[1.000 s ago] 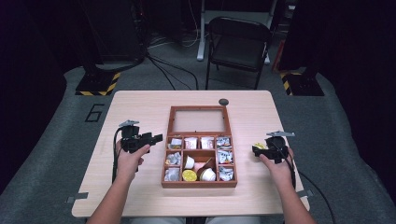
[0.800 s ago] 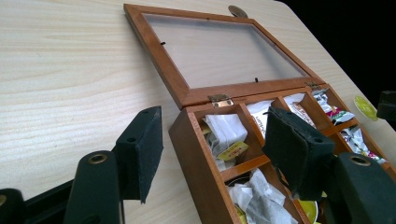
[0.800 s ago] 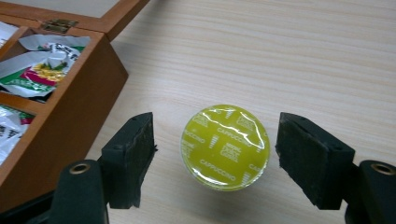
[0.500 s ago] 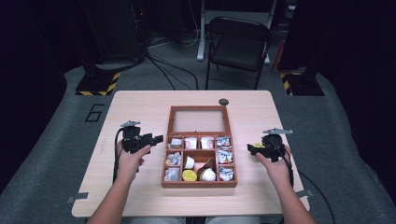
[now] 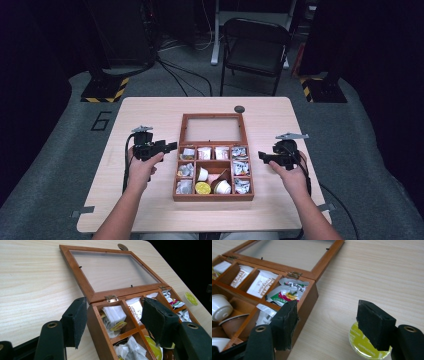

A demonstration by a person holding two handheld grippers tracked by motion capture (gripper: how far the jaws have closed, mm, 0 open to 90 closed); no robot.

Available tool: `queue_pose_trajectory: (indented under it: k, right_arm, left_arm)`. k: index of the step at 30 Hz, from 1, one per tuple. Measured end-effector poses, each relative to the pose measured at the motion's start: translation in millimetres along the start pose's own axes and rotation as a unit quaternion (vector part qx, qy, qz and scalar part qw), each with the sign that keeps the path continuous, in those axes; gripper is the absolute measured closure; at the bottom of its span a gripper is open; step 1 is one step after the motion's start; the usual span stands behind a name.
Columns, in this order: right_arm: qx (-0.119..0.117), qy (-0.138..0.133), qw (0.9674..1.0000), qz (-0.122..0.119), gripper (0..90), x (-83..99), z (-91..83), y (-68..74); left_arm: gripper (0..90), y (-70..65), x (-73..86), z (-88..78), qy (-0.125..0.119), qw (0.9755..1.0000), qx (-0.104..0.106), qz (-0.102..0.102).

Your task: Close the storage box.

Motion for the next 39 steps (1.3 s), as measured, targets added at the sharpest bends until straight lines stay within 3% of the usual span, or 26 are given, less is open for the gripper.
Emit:
queue_pose_trajectory:
  k: [17,24,36,39]
  right_arm:
    - [-0.033,0.003,0.9994,-0.01,32.9,-20.4,-1.0,20.3]
    - [-0.04,0.016,0.999,-0.01,32.9,-30.1,13.3,25.6]
    - [-0.057,0.019,0.9977,-0.031,32.1,-56.8,27.8,43.5]
    - [-0.055,0.027,0.9979,-0.023,32.1,-59.4,34.2,45.5]
  left_arm:
    - [37.2,-7.7,-13.1,15.6,0.019,0.9998,-0.003,0.011]
    - [37.1,-6.9,-20.3,25.1,0.025,0.9997,-0.003,0.005]
    - [36.7,-2.9,-28.0,37.7,0.028,0.9996,-0.009,-0.006]
    - [36.5,0.7,-29.0,40.5,0.032,0.9993,-0.017,-0.001]
Point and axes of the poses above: each handheld gripper's, and its own axes: z roughly forward along the jaws, x roughly out of its underside, y roughly to its left, the point moved 8 cm from there along z, roughly forward along the jaws, and after that the axes turned 9 degrees about x, right-handed, at the moved point
